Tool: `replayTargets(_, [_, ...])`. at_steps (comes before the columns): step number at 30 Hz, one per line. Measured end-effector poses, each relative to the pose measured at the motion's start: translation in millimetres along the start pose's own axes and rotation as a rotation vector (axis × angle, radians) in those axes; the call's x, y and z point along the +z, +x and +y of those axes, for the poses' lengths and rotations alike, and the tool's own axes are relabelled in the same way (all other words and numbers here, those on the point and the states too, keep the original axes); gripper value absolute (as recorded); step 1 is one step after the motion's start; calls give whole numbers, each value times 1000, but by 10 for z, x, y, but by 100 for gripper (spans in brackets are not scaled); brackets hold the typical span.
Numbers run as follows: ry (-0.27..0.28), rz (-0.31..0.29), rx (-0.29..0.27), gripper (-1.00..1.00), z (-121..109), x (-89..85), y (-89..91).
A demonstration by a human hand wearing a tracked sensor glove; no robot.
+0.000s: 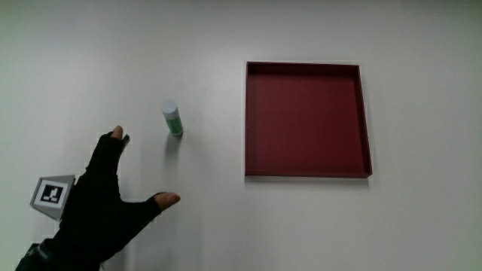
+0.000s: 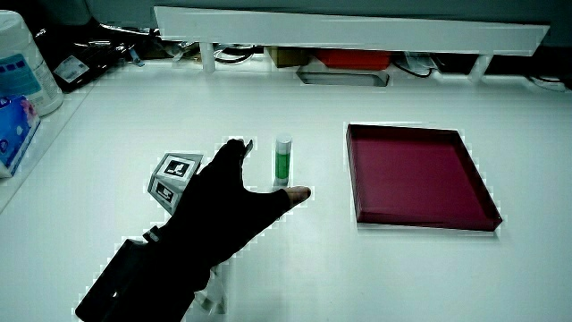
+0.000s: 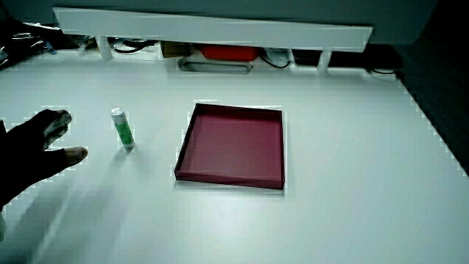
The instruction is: Pick glue stick
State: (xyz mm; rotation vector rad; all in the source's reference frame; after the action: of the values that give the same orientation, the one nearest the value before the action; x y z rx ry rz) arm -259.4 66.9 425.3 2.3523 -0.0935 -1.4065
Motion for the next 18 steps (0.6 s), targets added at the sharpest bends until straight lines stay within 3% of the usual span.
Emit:
replayTargets(4, [7, -6, 31, 0, 104, -5, -48])
replayTargets(5, [14, 24, 55, 0, 138, -3, -82])
replayTargets(7, [8, -8, 48, 0, 207, -24, -64])
replayTargets(9, [14, 8, 88, 0, 272, -33, -89])
replayTargets(11, [12, -50, 57, 0, 351, -60, -72])
replayTargets(12, [21, -38, 50, 0, 393, -68, -87])
replayTargets(14, [18, -47, 85, 0, 460, -85, -75])
replayTargets(15, [21, -40, 147, 0, 483, -92, -90])
replayTargets(16, [20, -22, 158, 0, 526, -97, -113])
replayTargets(18, [15, -51, 142, 0, 609, -119, -141])
